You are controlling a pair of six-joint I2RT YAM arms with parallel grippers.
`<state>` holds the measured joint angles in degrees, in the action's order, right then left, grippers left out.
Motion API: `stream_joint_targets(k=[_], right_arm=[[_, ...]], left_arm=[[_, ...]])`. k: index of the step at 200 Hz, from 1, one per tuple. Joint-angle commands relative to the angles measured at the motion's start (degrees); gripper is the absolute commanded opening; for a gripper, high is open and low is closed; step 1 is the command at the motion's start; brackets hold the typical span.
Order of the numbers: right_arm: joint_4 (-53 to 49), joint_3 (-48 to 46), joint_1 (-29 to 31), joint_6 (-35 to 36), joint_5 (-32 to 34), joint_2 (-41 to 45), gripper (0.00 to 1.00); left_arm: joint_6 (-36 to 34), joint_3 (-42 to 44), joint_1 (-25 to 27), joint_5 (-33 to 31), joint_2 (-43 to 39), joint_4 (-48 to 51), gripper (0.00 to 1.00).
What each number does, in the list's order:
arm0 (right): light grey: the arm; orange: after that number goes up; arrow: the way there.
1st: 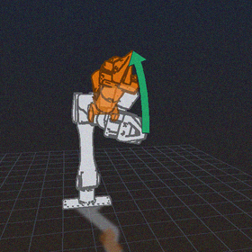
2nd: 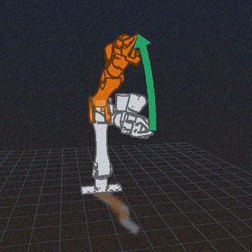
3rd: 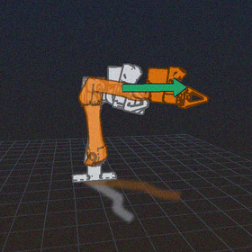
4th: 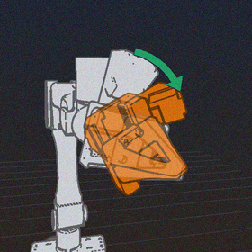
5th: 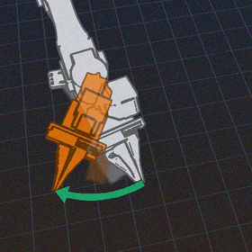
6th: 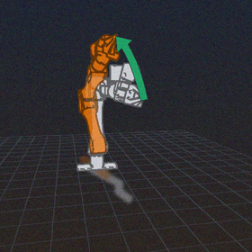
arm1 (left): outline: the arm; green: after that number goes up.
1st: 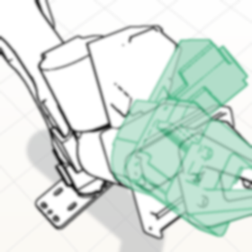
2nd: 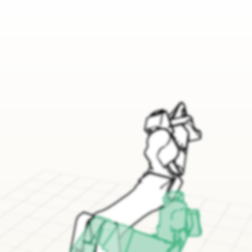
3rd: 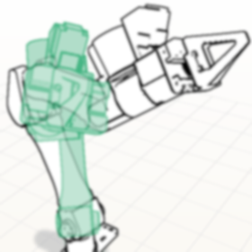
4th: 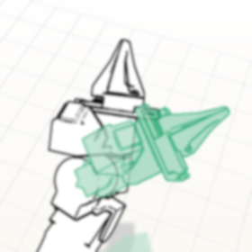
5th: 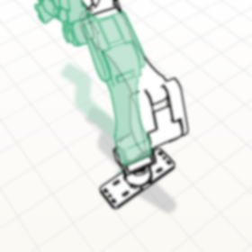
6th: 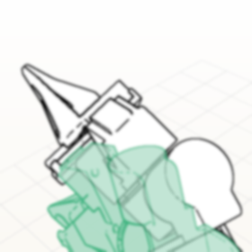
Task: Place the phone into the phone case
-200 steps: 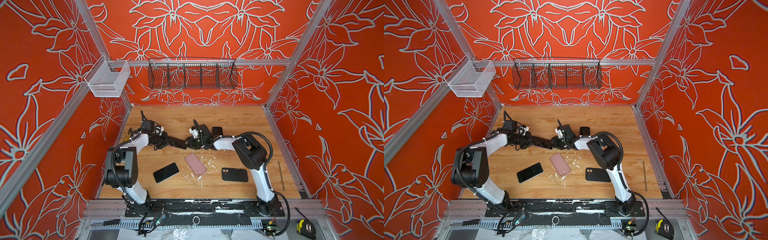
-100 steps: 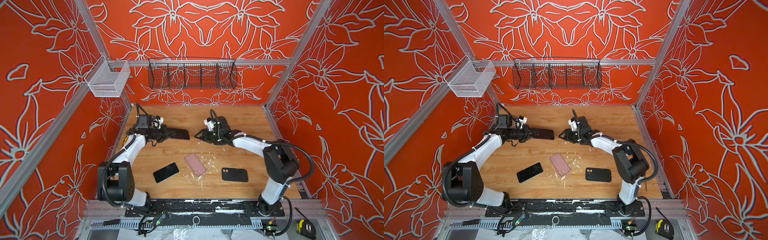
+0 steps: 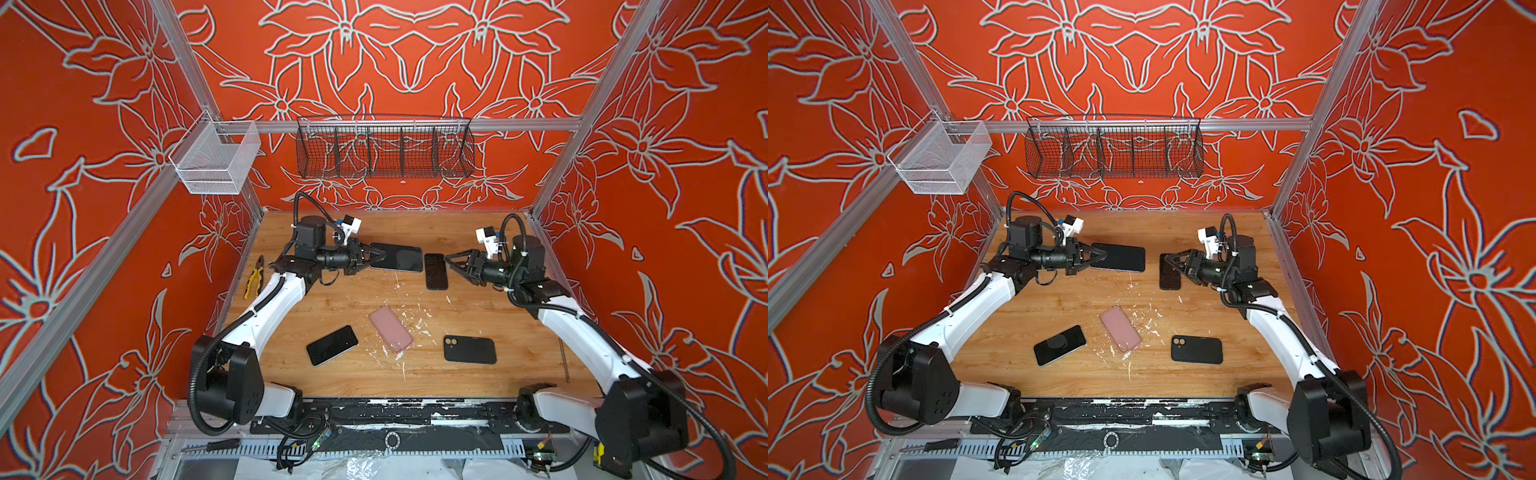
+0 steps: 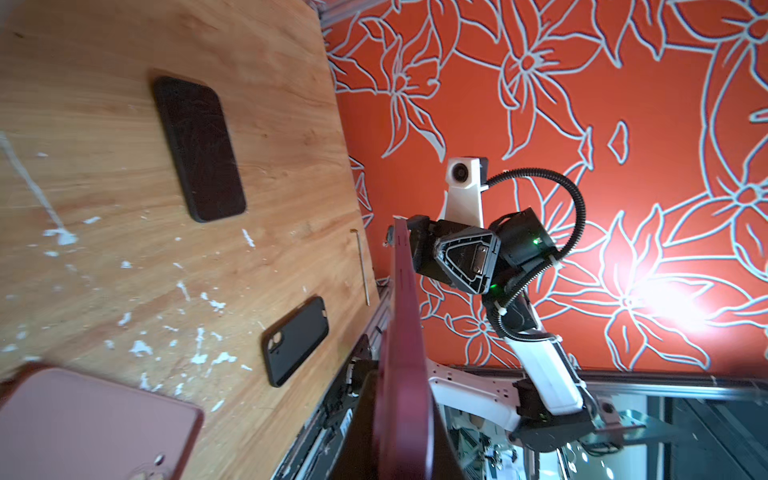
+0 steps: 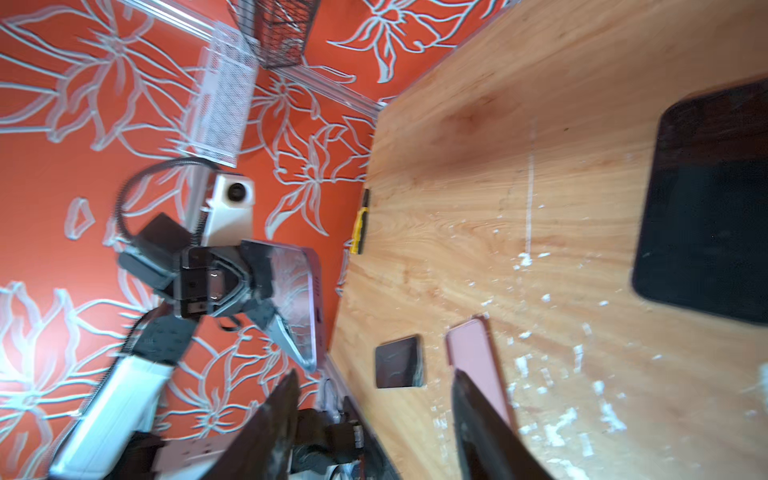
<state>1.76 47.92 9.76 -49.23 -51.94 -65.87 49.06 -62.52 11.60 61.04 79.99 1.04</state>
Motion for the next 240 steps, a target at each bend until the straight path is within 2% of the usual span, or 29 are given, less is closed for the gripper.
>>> stream_joint_targets(k=[1,37,56,65,103,151,240], right_arm=[[3.5,-2.2,-0.4,-3.9,-5.3,4.5,0.67],[13.6,-7.0,-0.3,-12.1,-5.1,7.2,0.7],[29.4,-11.9,-0.2,-22.0,-4.8,6.4,0.7],[32.6,-12.8,-0.2,-23.9,-4.7,5.9,0.7],[31.3,-13.3,0.8,-22.9,-1.6,7.6,0.66],[32.7,-12.5,2.8,-24.6,0.3,7.5,0.55],[35.6,-12.4,3.7,-26.7,2.4,7.9,0.2]], left_arm=[[9.0,0.7,2.0,2.7,0.0,-14.2,0.0],[18.9,2.1,5.2,1.6,2.8,-27.3,0.0],[20.2,1.9,7.1,0.3,3.6,-29.1,0.0],[20.3,1.6,7.9,-0.4,3.8,-29.2,0.0],[20.2,1.1,10.5,-3.2,4.2,-29.0,0.0],[19.5,0.8,12.4,-5.1,4.6,-28.2,0.0],[20.0,0.9,14.9,-6.5,5.6,-29.5,0.0]])
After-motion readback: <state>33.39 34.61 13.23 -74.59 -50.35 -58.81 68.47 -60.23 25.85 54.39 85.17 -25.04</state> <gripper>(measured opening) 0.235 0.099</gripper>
